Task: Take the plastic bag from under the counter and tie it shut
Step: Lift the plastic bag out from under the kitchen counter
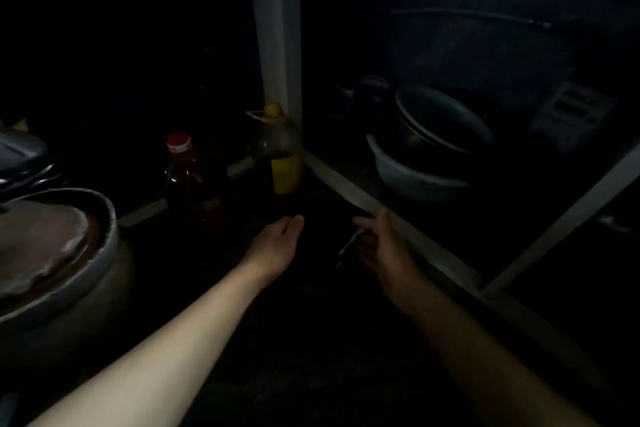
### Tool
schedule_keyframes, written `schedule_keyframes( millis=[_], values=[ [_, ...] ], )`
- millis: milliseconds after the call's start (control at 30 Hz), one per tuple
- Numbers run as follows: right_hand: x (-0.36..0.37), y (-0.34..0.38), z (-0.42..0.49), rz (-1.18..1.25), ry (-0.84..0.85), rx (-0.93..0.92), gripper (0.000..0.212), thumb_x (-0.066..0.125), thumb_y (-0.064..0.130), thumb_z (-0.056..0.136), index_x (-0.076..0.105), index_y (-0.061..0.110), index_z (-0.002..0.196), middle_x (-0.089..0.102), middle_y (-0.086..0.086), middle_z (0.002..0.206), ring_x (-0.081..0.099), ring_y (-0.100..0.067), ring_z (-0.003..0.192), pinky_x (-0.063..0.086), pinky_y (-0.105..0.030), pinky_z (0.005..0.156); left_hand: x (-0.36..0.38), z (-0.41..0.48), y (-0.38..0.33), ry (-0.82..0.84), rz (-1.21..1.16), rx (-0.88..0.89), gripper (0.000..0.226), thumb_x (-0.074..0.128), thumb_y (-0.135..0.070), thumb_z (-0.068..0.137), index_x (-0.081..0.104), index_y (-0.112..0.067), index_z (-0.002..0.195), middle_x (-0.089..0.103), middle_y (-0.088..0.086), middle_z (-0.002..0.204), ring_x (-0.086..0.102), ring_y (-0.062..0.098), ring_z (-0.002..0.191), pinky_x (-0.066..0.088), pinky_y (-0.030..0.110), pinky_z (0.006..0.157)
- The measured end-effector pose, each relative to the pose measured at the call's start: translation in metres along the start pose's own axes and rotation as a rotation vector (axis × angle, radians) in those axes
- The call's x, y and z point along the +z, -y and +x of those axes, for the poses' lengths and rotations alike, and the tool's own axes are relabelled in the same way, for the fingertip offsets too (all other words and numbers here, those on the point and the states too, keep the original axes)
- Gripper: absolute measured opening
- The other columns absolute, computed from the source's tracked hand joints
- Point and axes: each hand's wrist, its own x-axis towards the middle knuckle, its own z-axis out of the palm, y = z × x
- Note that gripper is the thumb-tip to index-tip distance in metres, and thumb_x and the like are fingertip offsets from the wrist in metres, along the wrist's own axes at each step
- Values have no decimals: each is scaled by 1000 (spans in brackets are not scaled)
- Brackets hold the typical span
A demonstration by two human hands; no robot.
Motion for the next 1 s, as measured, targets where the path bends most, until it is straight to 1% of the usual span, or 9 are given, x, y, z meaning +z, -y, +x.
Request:
schedule_keyframes(
  millis=[167,300,400,500,600,667,767,900,1000],
  values=[
    [5,0,3,-44,42,102,68,19,62,101,63,19,128,62,-5,118,60,-17,101,46,-30,79,9,4,3,74,84,-103,56,30,-54,104,57,-21,141,57,8,145,50,29,136,35,31,107],
    [5,-2,3,-25,51,90,67,19,65,100,63,24,129,66,4,107,61,-7,93,45,-25,70,9,4,6,71,10,-122,58,30,-58,102,65,-23,132,63,8,138,57,28,128,40,34,110],
    [8,-4,6,-10,46,84,63,20,62,101,61,25,132,64,2,114,60,-7,95,46,-26,71,9,6,3,121,-43,-154,58,31,-56,103,71,-20,124,67,8,132,61,27,122,41,39,112],
    [13,-4,7,16,45,110,66,21,65,100,61,23,132,66,5,105,62,-9,93,47,-27,69,12,4,1,125,-62,-180,58,33,-53,103,73,-14,117,69,13,127,63,29,118,43,41,110],
    [14,-5,8,29,34,115,69,20,66,99,62,20,128,67,5,102,61,-9,91,46,-27,68,14,0,2,60,-61,-175,59,35,-54,102,70,-12,123,68,13,128,62,30,121,43,39,109],
    [13,-6,7,25,24,80,68,19,63,101,63,18,127,68,6,101,61,-7,91,44,-25,68,12,-4,0,26,-126,-146,55,36,-52,103,72,-13,116,70,11,121,65,26,111,47,30,99],
    [13,-2,2,17,6,-1,63,20,56,104,61,15,131,67,-2,117,63,-14,102,45,-27,72,4,-8,-5,-48,-280,-108,48,38,-44,105,74,-16,92,74,8,99,69,18,88,50,21,74],
    [15,11,-8,-19,-31,-117,55,24,49,106,52,15,140,62,-4,130,64,-14,94,48,-28,71,-6,-16,-17,-74,-394,-55,47,36,-43,106,74,-20,89,75,4,95,70,19,92,52,30,86],
    [13,21,-15,-68,-33,-214,54,26,49,105,49,15,139,60,-6,133,64,-16,88,54,-34,79,-10,-21,-29,-90,-453,-7,47,35,-42,106,72,-16,95,75,6,98,71,17,89,52,20,73]
  ],
)
